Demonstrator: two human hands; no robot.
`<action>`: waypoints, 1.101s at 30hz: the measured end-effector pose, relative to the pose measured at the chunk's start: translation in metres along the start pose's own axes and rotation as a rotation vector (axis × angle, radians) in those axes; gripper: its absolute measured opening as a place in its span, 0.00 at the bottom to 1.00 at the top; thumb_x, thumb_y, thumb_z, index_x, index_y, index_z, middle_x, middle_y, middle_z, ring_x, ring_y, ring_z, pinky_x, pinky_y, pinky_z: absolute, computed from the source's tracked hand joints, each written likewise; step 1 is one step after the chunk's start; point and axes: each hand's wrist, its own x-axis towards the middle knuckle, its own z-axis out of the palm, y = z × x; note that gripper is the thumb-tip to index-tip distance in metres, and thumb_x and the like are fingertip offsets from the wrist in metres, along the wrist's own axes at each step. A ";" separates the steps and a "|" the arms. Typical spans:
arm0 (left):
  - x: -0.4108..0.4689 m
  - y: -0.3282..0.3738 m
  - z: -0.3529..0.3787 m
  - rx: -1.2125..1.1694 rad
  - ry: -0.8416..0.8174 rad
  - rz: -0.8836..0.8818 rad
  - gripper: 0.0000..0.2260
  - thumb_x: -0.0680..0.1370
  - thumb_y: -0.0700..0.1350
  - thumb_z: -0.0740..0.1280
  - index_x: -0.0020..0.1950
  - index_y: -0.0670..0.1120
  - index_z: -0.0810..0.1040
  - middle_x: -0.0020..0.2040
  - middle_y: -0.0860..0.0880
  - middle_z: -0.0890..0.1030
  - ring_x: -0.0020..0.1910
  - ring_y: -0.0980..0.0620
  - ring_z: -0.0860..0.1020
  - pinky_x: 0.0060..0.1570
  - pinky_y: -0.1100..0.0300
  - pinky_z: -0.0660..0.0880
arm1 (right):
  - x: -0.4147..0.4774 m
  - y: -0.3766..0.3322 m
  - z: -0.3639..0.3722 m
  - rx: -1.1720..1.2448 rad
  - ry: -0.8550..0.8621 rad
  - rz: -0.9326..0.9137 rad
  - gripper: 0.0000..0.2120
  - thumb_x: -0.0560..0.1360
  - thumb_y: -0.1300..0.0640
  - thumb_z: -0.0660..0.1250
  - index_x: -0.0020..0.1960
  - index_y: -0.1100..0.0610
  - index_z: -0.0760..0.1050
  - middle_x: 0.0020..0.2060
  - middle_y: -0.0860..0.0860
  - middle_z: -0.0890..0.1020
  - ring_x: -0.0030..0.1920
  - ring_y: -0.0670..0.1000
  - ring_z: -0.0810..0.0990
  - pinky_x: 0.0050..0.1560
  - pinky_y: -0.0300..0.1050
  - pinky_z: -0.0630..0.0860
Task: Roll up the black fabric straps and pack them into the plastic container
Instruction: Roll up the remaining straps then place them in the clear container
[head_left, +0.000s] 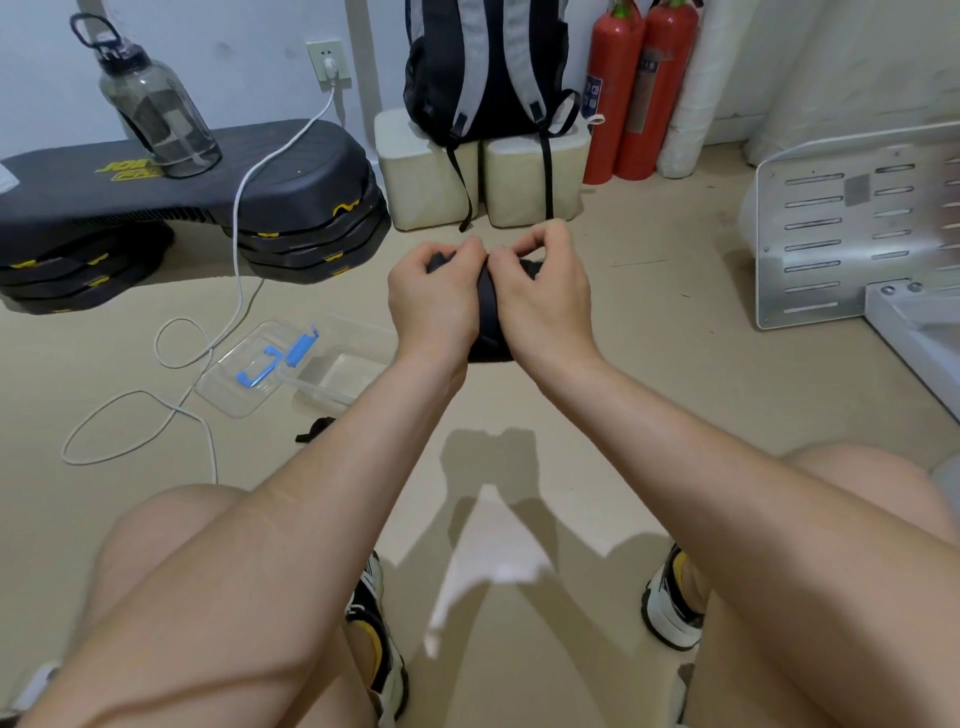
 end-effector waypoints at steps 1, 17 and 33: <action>0.001 0.001 0.000 -0.004 0.004 0.028 0.09 0.73 0.46 0.71 0.34 0.47 0.77 0.33 0.51 0.77 0.34 0.52 0.75 0.39 0.54 0.77 | 0.003 -0.002 -0.003 0.088 -0.050 0.117 0.07 0.76 0.50 0.65 0.50 0.53 0.71 0.49 0.53 0.80 0.49 0.52 0.78 0.46 0.46 0.75; 0.009 0.014 -0.005 0.058 -0.117 -0.007 0.16 0.71 0.50 0.69 0.26 0.49 0.69 0.27 0.53 0.71 0.32 0.49 0.71 0.35 0.56 0.71 | -0.001 -0.007 0.010 0.337 0.001 0.308 0.09 0.78 0.48 0.60 0.46 0.53 0.70 0.48 0.53 0.80 0.48 0.60 0.83 0.24 0.43 0.74; 0.013 0.000 -0.034 0.603 -0.344 0.710 0.21 0.70 0.59 0.71 0.58 0.50 0.77 0.52 0.51 0.75 0.51 0.55 0.74 0.53 0.66 0.70 | 0.022 0.001 -0.008 0.511 -0.343 0.603 0.12 0.78 0.51 0.61 0.52 0.55 0.80 0.44 0.57 0.85 0.43 0.58 0.85 0.37 0.54 0.82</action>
